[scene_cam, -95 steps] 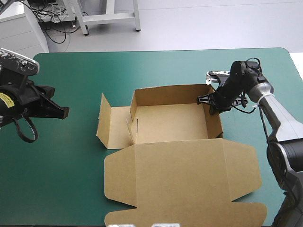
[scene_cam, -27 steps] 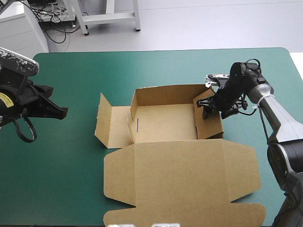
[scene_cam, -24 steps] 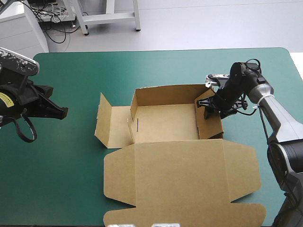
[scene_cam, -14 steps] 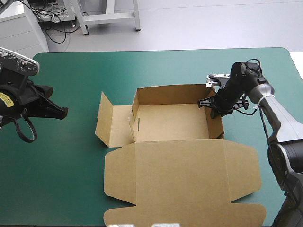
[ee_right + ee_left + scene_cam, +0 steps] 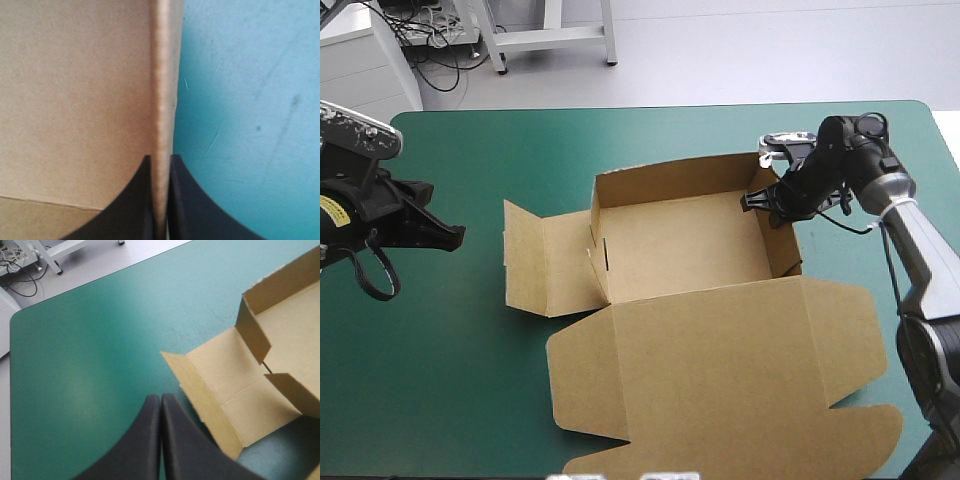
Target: Fold the box
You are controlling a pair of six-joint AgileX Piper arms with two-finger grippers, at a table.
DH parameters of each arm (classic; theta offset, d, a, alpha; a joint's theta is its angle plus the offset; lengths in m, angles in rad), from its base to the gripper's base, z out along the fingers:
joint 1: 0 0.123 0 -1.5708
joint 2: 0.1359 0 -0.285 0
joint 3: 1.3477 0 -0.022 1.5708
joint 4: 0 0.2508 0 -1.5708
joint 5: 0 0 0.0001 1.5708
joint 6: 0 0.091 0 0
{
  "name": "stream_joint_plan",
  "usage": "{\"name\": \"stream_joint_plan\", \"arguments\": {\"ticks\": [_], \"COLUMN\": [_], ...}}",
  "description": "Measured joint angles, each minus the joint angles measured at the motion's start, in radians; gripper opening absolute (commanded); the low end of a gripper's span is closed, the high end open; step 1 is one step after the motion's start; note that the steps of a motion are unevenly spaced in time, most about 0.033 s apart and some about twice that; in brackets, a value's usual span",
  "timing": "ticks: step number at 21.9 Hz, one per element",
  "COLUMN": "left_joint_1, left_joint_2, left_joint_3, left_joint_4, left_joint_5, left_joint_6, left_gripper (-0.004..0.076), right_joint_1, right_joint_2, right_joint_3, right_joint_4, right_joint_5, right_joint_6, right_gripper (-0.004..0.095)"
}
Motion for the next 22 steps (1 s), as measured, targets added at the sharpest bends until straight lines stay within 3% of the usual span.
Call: {"name": "stream_joint_plan", "arguments": {"ticks": [8, 12, 15, 19, 22], "left_joint_1": [0.0, 0.0, 0.0, 0.052, 0.245], "left_joint_2": [0.0, 0.003, 0.02, 0.054, 0.062], "left_joint_3": [0.0, 0.0, 0.0, 0.009, 0.036], "left_joint_4": [0.106, 0.1, 0.08, -0.069, -0.294], "left_joint_5": [0.0, 0.0, 0.0, 0.0, 0.0], "left_joint_6": [-0.064, -0.045, -0.025, 0.041, 0.163], "left_gripper": [-0.0012, -0.0006, -0.0006, -0.0004, -0.0004], "right_joint_1": [-0.124, -0.275, -0.311, -0.312, -0.312], "right_joint_2": [-0.206, -0.326, -0.374, -0.379, -0.379], "right_joint_3": [-0.014, -0.014, -0.015, -0.015, -0.015], "right_joint_4": [0.041, 0.169, 0.21, 0.218, 0.218], "right_joint_5": [0.017, 0.017, 0.017, 0.017, 0.017], "right_joint_6": [-0.118, -0.225, -0.248, -0.257, -0.257], "right_gripper": [-0.0023, -0.0023, -0.0023, -0.0023, -0.0023]}}
